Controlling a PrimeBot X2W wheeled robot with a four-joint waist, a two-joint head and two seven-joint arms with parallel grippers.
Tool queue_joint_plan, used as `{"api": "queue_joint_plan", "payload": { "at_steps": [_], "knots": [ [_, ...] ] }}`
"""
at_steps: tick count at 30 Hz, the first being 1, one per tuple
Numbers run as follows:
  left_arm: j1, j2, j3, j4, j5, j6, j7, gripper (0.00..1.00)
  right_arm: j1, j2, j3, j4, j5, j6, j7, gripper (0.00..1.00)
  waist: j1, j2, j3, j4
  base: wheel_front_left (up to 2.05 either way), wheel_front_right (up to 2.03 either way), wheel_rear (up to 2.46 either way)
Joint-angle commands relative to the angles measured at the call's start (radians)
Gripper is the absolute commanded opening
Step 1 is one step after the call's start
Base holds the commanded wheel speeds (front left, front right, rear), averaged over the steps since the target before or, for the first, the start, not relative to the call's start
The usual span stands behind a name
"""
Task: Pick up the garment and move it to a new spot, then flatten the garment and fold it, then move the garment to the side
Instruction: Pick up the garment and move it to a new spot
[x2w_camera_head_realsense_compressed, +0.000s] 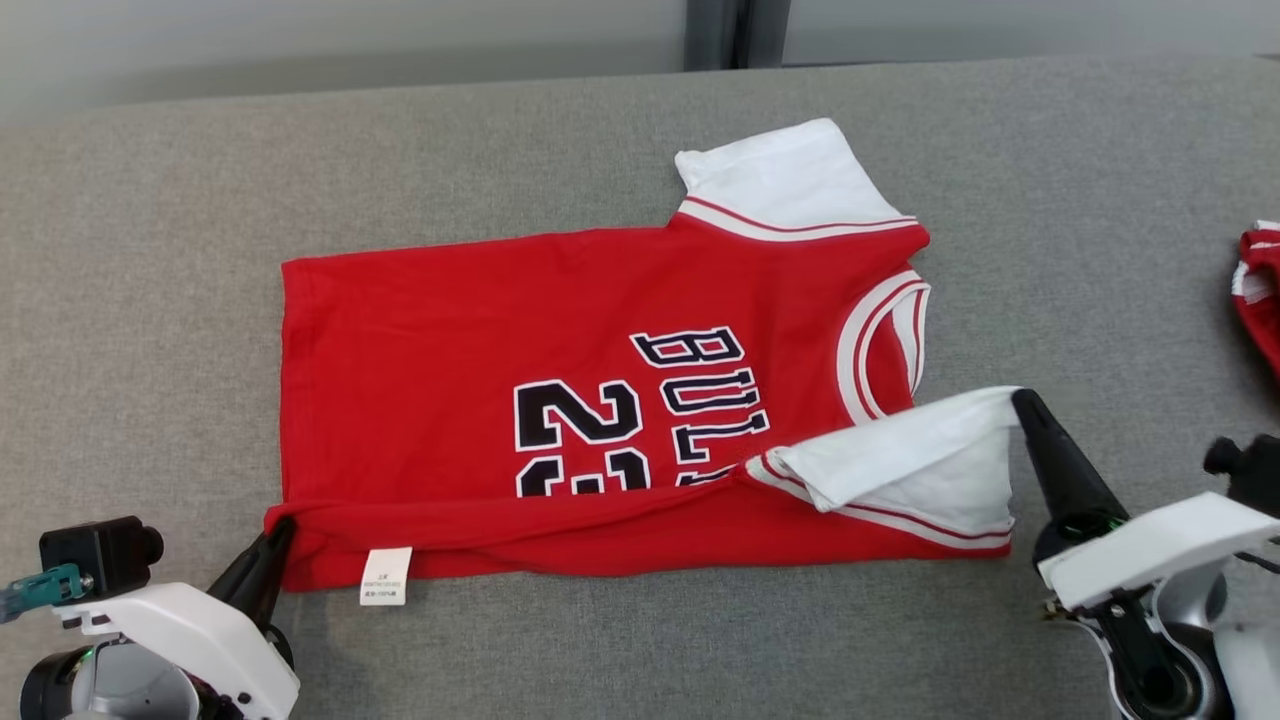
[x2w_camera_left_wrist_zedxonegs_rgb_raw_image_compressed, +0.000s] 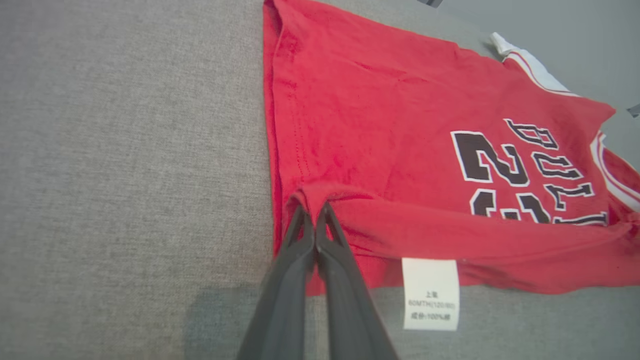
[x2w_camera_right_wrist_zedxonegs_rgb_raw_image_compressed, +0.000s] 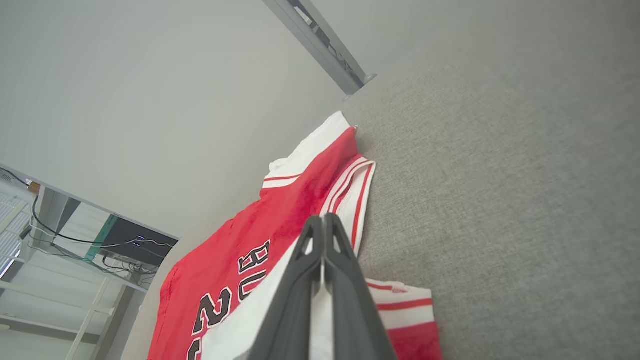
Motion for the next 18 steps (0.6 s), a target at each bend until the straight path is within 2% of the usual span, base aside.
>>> {"api": "queue_joint_plan", "payload": {
  "at_steps": [1, 10, 11, 12, 13, 14, 15, 18],
  "knots": [
    [-0.017, -0.001, 0.002, 0.01, -0.004, -0.006, 0.001, 0.0, -0.021, -0.007, 0.009, 0.017, -0.002, 0.001, -0.01, 0.0, 0.0, 0.0, 0.019, 0.003, 0.0, 0.0, 0.0],
    [-0.082, -0.053, -0.007, 0.087, -0.005, -0.048, -0.041, 0.0, -0.136, -0.051, 0.093, 0.137, 0.025, 0.001, -0.084, 0.0, 0.0, 0.0, 0.058, 0.018, 0.0, 0.0, 0.0],
    [-0.086, -0.058, -0.009, 0.092, -0.003, -0.055, -0.053, 0.13, -0.144, -0.058, 0.103, 0.146, 0.027, 0.001, -0.093, 0.0, 0.0, 0.0, 0.059, 0.019, 0.0, 0.0, 0.0],
    [-0.089, -0.066, -0.007, 0.098, -0.001, -0.06, -0.066, 0.45, -0.149, -0.067, 0.115, 0.153, 0.02, 0.001, -0.104, 0.0, 0.0, 0.0, 0.06, 0.021, 0.0, 0.0, 0.0],
    [-0.092, -0.073, -0.009, 0.105, 0.002, -0.065, -0.075, 1.0, -0.153, -0.076, 0.126, 0.157, 0.012, 0.001, -0.12, 0.31, 0.0, 0.0, 0.06, 0.024, 0.0, 0.0, 0.0],
    [-0.095, -0.08, -0.011, 0.112, 0.006, -0.069, -0.087, 1.0, -0.156, -0.08, 0.136, 0.159, 0.01, 0.001, -0.135, 0.73, 0.0, 0.0, 0.059, 0.026, 0.0, 0.0, 0.0],
    [-0.099, -0.088, -0.011, 0.117, 0.011, -0.072, -0.105, 1.0, -0.158, -0.09, 0.146, 0.16, -0.002, 0.001, -0.158, 1.0, 0.0, 0.0, 0.057, 0.028, 0.0, 0.0, 0.0],
    [-0.095, -0.115, -0.008, 0.13, 0.009, -0.086, -0.15, 1.0, -0.152, -0.111, 0.167, 0.164, -0.036, 0.001, -0.229, 1.0, 0.0, 0.0, 0.045, 0.033, 0.0, 0.0, 0.0]
  ]
}}
